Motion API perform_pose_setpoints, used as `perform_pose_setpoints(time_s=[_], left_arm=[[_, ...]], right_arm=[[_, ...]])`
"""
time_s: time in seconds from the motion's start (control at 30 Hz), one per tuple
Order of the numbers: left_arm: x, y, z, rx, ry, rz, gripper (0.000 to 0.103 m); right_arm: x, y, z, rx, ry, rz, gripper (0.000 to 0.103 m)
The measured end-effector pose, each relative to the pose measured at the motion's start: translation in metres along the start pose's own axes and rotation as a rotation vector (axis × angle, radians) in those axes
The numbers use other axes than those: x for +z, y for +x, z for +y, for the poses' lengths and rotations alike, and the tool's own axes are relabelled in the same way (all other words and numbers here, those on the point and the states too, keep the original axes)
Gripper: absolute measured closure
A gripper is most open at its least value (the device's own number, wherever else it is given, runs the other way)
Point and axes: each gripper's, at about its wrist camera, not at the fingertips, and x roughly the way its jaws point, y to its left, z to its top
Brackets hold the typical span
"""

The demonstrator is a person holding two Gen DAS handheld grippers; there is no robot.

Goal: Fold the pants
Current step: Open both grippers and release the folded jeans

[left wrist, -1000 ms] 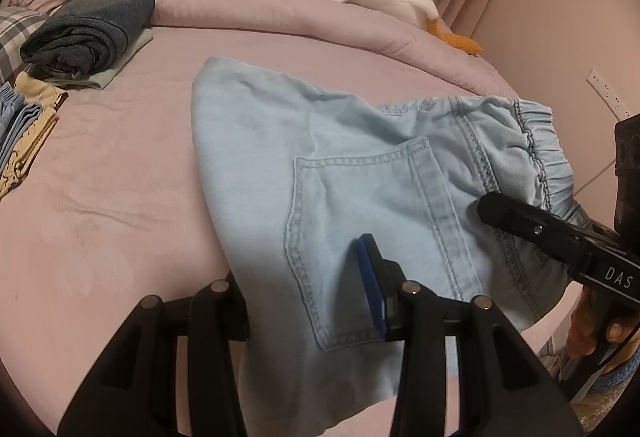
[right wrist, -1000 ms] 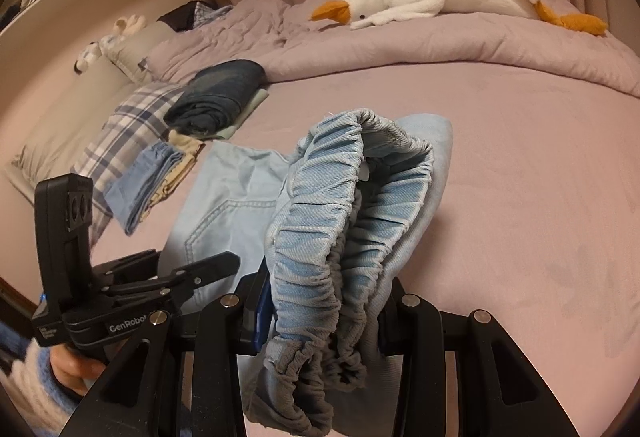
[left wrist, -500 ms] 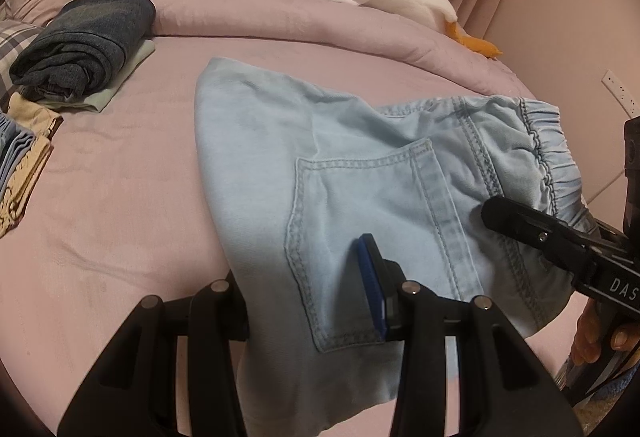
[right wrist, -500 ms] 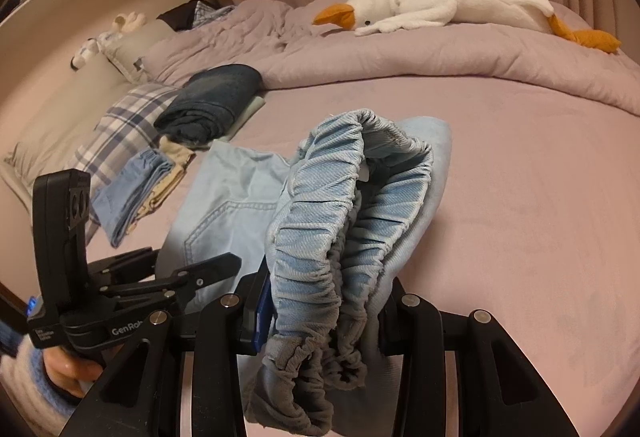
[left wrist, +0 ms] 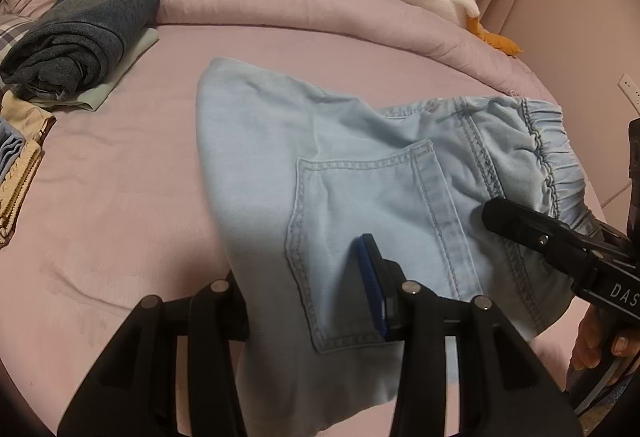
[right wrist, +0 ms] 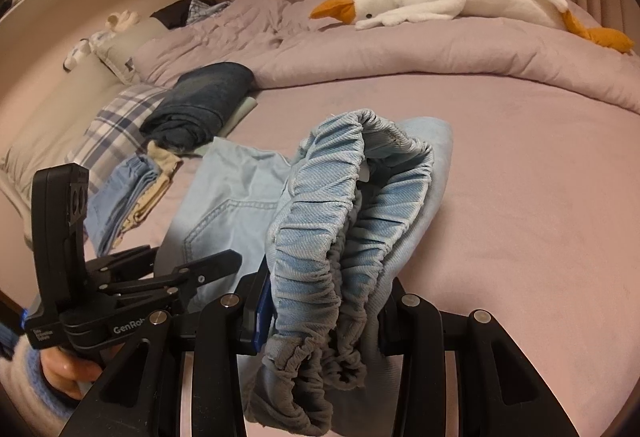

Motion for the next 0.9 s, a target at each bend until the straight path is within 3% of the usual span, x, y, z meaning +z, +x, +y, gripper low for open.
perform_pose_setpoints(time_s=[0.43, 0.53, 0.67, 0.7, 0.9], left_arm=[[0.003, 0.016, 0.007, 0.018, -0.009, 0.039, 0.061], [0.001, 0.02, 0.013, 0.041, -0.019, 0.053, 0.053], [-0.004, 0.022, 0.019, 0.079, -0.018, 0.071, 0.028], [-0.006, 0.021, 0.021, 0.086, -0.02, 0.073, 0.025], [-0.021, 0.009, 0.026, 0.089, -0.035, 0.076, 0.019]], right_arm=[[0.006, 0.017, -0.009, 0.007, 0.019, 0.031, 0.062], [0.006, 0.022, -0.013, 0.008, 0.028, 0.052, 0.062], [0.003, 0.033, -0.031, -0.001, 0.081, 0.111, 0.061], [0.001, 0.035, -0.037, 0.0, 0.1, 0.126, 0.06], [-0.019, 0.036, -0.066, -0.008, 0.219, 0.177, 0.036]])
